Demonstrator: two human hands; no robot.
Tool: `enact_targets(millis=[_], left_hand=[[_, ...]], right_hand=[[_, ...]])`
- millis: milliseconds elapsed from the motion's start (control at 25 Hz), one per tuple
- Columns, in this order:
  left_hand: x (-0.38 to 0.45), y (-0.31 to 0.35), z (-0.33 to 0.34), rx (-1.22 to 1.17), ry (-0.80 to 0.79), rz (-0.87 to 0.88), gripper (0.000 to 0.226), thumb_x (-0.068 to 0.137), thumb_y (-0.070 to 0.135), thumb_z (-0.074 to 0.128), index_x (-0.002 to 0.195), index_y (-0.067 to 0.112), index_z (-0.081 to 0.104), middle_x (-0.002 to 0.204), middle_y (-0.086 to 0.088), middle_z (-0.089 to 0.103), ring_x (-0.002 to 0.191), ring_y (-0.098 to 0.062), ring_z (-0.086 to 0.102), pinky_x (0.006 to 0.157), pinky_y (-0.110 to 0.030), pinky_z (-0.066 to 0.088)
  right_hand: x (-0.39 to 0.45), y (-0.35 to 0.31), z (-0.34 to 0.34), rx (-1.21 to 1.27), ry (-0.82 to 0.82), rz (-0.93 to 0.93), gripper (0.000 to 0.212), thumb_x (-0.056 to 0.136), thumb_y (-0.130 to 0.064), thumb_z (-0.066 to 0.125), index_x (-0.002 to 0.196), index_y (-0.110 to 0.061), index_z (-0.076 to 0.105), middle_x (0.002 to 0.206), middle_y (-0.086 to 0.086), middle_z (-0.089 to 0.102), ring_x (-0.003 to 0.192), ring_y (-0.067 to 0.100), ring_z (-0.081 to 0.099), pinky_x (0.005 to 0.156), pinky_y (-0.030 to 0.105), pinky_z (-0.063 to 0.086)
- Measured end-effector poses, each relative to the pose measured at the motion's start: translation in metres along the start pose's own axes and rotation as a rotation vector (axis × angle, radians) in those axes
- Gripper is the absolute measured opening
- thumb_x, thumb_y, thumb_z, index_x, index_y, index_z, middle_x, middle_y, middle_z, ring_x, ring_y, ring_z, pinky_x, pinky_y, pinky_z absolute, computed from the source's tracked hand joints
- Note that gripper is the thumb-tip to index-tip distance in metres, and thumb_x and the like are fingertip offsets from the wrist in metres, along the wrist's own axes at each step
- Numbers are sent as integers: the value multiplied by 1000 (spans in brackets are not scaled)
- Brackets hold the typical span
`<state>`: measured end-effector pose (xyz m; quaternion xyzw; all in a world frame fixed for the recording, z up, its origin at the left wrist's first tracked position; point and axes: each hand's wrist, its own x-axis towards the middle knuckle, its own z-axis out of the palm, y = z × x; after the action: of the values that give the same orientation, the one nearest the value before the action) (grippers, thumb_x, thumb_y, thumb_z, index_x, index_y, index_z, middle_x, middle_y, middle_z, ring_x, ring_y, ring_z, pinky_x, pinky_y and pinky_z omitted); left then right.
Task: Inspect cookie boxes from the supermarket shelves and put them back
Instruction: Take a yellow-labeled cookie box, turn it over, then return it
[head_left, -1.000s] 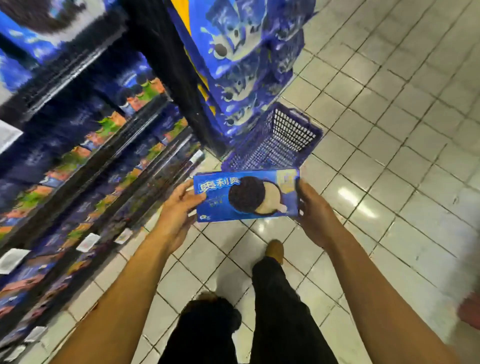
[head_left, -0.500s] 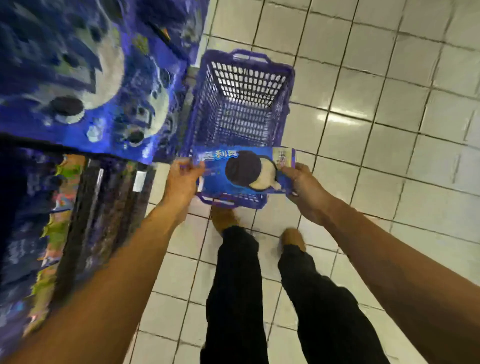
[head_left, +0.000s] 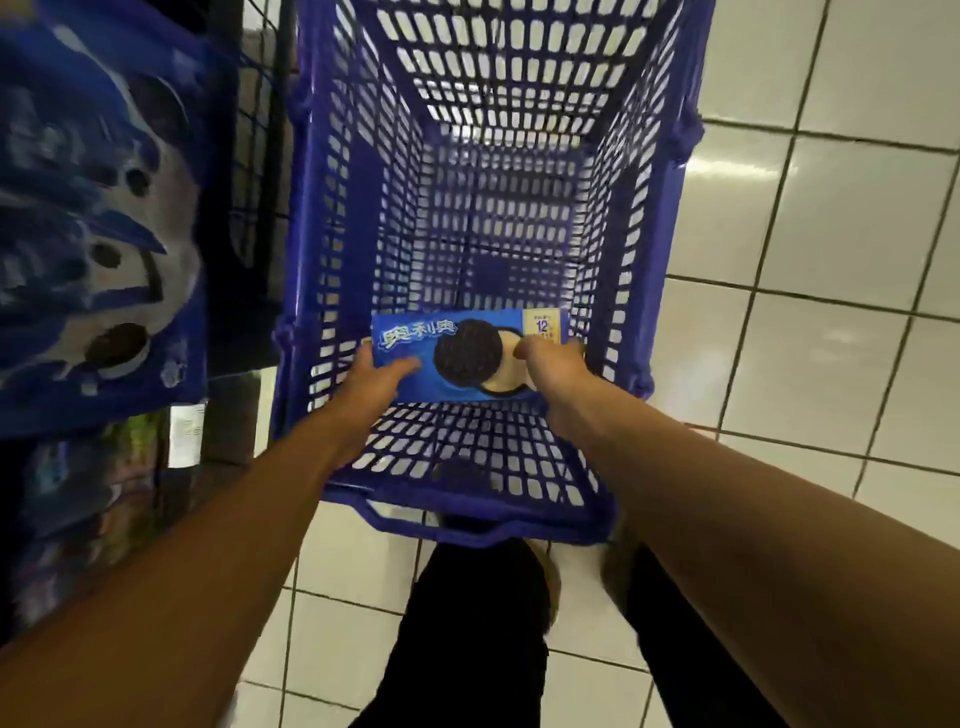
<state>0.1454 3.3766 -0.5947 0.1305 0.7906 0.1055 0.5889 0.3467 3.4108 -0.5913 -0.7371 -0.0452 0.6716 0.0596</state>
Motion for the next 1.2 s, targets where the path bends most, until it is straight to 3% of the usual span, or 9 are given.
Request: enact_targets(millis=[160, 280, 400, 480, 600, 720, 800, 1000, 1200], left_hand=[[39, -9, 12, 22, 75, -75, 60, 96, 31, 59, 149, 23, 34, 151, -8, 44, 130, -33, 49, 94, -45, 41], [38, -9, 28, -12, 43, -72, 68, 98, 32, 56, 156, 24, 20, 154, -3, 38, 132, -28, 46, 94, -37, 36], [11, 3, 39, -39, 51, 6, 42, 100, 25, 52, 139, 23, 38, 121, 1, 48, 98, -14, 51, 76, -26, 38], [-17, 10, 43, -58, 67, 76, 23, 100, 21, 50, 123, 20, 50, 114, -1, 55, 93, -15, 53, 69, -26, 38], [-93, 11, 33, -137, 78, 85, 12, 101, 19, 49, 107, 20, 58, 108, -2, 57, 95, -15, 51, 74, -27, 37], [-199, 17, 14, -238, 30, 41, 19, 101, 12, 46, 88, 23, 54, 88, -1, 60, 76, -9, 54, 63, -20, 38], [-272, 17, -4, -258, 36, 49, 15, 100, 9, 48, 92, 18, 56, 84, -1, 61, 73, -10, 56, 61, -20, 37], [-449, 3, -52, -305, 39, 108, 10, 101, 17, 49, 105, 18, 58, 98, -8, 69, 88, -20, 65, 82, -34, 51], [-612, -49, -85, -556, 153, 209, 13, 99, 17, 53, 99, 23, 65, 95, -3, 74, 80, -14, 71, 68, -28, 55]], right_hand=[[37, 3, 5, -21, 12, 13, 78, 101, -17, 51, 160, -15, 0, 158, 15, 31, 132, 31, 41, 95, 36, 37], [50, 2, 13, 19, 79, -4, 71, 102, -14, 49, 159, -11, 7, 160, 17, 27, 141, 35, 36, 111, 43, 35], [33, 2, 12, -44, 50, -28, 72, 99, -17, 52, 158, -11, 10, 159, 15, 30, 137, 32, 39, 114, 44, 35], [10, 0, -1, -65, -5, -73, 63, 97, -18, 54, 153, -6, 28, 152, 17, 41, 126, 28, 48, 103, 41, 42], [-62, 0, -31, -40, -54, -97, 45, 97, -16, 55, 141, -8, 47, 137, 12, 53, 112, 23, 56, 95, 45, 50], [-162, -1, -66, 6, -94, -141, 14, 97, -10, 53, 109, -14, 58, 107, 8, 60, 87, 17, 57, 66, 30, 49], [-231, 2, -89, -69, -118, -199, 14, 98, -9, 52, 91, -20, 57, 87, 1, 61, 72, 13, 57, 52, 23, 50], [-394, 9, -136, -327, -214, -372, 14, 99, -12, 52, 109, -11, 62, 97, 6, 66, 84, 20, 63, 73, 30, 51], [-535, 18, -149, -500, -312, -562, 9, 95, -8, 56, 100, -11, 63, 78, 1, 71, 72, 16, 64, 62, 25, 52]])
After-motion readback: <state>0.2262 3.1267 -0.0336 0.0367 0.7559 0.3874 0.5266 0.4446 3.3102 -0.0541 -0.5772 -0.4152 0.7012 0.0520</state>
